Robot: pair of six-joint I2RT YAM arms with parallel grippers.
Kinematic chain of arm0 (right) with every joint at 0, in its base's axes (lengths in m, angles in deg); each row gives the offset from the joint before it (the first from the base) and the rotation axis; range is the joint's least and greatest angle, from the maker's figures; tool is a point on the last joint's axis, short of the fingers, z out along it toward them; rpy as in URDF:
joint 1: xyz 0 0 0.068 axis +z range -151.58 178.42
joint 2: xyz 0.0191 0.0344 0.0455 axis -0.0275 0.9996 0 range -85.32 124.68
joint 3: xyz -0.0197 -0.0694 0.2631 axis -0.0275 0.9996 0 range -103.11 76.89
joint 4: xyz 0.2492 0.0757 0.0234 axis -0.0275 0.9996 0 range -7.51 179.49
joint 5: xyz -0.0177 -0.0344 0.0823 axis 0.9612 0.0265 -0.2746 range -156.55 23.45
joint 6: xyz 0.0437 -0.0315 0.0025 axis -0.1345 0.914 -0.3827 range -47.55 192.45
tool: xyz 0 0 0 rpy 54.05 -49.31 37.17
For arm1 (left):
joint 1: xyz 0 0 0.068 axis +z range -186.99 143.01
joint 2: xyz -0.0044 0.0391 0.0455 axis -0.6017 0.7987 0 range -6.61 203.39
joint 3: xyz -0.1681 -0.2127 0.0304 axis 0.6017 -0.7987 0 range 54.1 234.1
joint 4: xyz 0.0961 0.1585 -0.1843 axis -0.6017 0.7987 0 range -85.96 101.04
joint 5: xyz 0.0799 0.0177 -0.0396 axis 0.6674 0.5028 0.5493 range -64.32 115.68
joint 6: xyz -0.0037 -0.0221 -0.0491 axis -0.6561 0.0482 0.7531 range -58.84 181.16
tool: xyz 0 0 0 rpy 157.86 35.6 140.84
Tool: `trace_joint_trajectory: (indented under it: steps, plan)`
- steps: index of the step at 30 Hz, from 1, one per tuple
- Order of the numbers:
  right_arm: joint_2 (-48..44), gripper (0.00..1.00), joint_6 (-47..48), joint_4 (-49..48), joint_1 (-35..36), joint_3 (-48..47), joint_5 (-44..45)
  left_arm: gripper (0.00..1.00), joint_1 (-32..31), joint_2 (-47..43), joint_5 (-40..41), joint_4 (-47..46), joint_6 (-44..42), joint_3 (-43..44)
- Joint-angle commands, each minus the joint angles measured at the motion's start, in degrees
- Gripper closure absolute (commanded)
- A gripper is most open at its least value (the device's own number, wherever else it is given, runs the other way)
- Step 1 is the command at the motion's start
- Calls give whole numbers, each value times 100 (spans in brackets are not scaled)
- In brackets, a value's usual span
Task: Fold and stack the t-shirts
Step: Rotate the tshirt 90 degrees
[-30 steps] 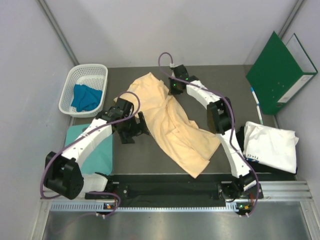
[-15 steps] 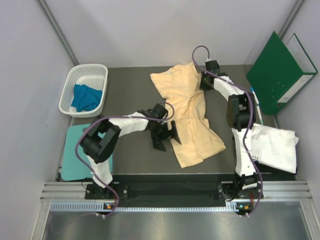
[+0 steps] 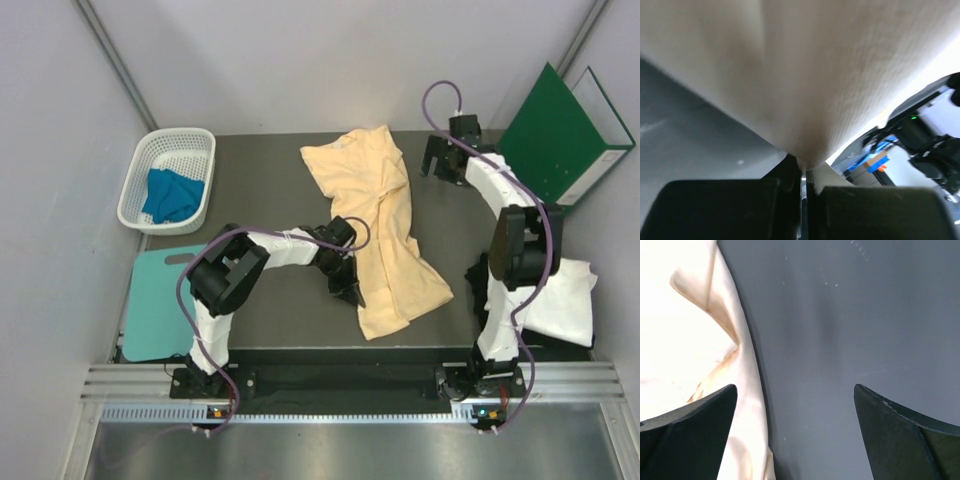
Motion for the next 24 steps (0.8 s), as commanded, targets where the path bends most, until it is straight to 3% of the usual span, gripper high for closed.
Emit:
trace_joint_trajectory:
  steps: [1, 7, 15, 16, 18, 19, 20, 24]
  plan:
    - [-830, 1, 53, 68, -29, 413, -263, 100, 81, -184, 858, 1560, -871, -55]
    - [-972, 0, 132, 147, -37, 985, -876, 100, 432, -676, 1403, 2615, -1663, -300]
    - [-638, 0, 132, 253, 50, 1091, -1538, 100, 714, -1159, 1895, 3285, -2279, -477]
    - [-594, 0, 132, 270, 68, 1065, -1599, 94, 714, -1203, 1948, 3364, -2419, -416]
    - [-471, 1, 123, 218, 94, 1021, -1670, 59, 723, -1474, 1974, 3496, -2621, -136]
    - [-418, 0, 97, 165, 112, 994, -1705, 19, 731, -1581, 2166, 3540, -2657, 5]
    - [-356, 0, 88, 113, 103, 942, -1740, 5, 731, -1695, 2307, 3558, -2684, 163]
    - [231, 0, -61, -19, 112, 407, -2012, 1, 1029, -2004, 2660, 3287, -2763, 1094]
